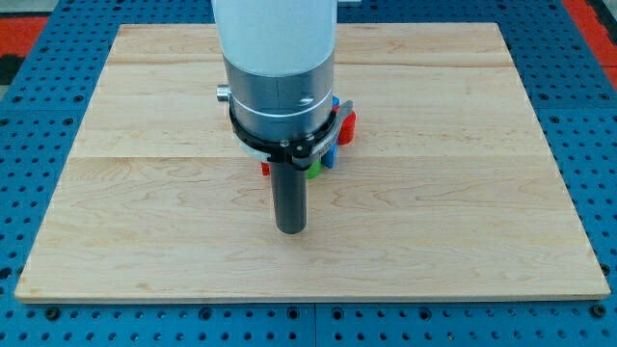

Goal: Separate the group of blocks

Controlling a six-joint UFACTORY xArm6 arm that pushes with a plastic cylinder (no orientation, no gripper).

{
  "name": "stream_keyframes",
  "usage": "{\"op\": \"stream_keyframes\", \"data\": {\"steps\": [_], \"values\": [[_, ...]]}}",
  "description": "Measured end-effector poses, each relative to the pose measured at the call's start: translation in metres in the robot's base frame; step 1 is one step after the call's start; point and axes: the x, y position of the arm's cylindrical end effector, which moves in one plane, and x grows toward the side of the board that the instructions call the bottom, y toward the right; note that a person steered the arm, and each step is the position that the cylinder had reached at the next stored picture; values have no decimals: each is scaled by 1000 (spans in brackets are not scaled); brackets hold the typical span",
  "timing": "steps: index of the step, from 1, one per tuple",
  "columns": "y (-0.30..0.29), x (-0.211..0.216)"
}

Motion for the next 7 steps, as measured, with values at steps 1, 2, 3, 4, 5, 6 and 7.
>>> {"op": "stream_keyframes", "data": {"steps": [1,2,3,4,5,6,7], "values": [[0,-7],[0,-7],[2,-7],[6,-8],[20,-18],[22,-18],[36,-18]]}}
